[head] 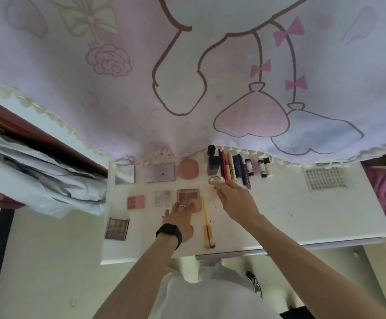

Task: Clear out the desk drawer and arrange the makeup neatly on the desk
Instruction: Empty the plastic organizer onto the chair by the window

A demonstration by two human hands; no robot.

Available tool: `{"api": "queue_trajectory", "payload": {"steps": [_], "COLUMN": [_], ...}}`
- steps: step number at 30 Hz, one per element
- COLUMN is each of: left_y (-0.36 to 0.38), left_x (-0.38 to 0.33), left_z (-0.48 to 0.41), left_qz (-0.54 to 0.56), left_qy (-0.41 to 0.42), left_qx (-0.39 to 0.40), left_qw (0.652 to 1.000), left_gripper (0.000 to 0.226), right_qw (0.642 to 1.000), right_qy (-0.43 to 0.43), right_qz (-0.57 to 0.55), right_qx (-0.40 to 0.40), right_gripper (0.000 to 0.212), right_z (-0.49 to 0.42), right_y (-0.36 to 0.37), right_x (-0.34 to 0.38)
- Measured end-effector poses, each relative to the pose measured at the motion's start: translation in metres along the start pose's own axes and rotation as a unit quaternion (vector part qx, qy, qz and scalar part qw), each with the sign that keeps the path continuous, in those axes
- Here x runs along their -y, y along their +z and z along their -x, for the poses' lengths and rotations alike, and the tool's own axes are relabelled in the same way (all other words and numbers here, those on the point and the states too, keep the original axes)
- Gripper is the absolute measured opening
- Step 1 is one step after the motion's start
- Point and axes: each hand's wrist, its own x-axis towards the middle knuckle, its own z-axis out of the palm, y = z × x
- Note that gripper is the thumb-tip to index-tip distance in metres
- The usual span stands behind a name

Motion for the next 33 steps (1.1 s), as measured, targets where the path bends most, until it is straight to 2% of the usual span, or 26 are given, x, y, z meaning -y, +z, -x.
{"api": "queue_trajectory", "payload": {"steps": [8,14,18,22,29,33], "left_y": [-0.005,-0.009,-0.010,-0.013,-0.022,-0.038], "left_x": [-0.003,-0.005,-0.008,-0.007,-0.007,-0.009], "left_z": [0.000,-0.001,-0.001,0.000,0.000,0.002], "left_qz": [0.022,0.025,0.023,0.017,0.002,0.037], "left_qy": [-0.008,-0.011,-0.014,-0.014,-0.003,0.024], "left_qx": [-0.010,-0.014,-0.013,-0.008,-0.006,-0.044], "left_qw": [1.000,1.000,1.000,1.000,1.000,0.998], "left_gripper": [0.064,0.060,0.057,0.056,0.049,0.055], "right_qw": [0.999,0.999,0.998,0.999,0.999,0.991], "right_qy": [0.013,0.004,0.015,0.017,0.053,0.119], "right_qz": [0.021,0.022,0.032,0.027,0.004,-0.033], "right_qx": [0.044,0.036,0.043,0.031,-0.008,-0.047], "right_gripper": [0.032,0.024,0.037,0.045,0.033,0.028], "right_z": [-0.007,-0.007,-0.009,-0.007,0.008,0.036], "right_y": [-0.001,0.001,0.003,0.005,-0.003,-0.012], "right_x": [-0.007,-0.012,-0.012,-0.014,-0.014,-0.011]}}
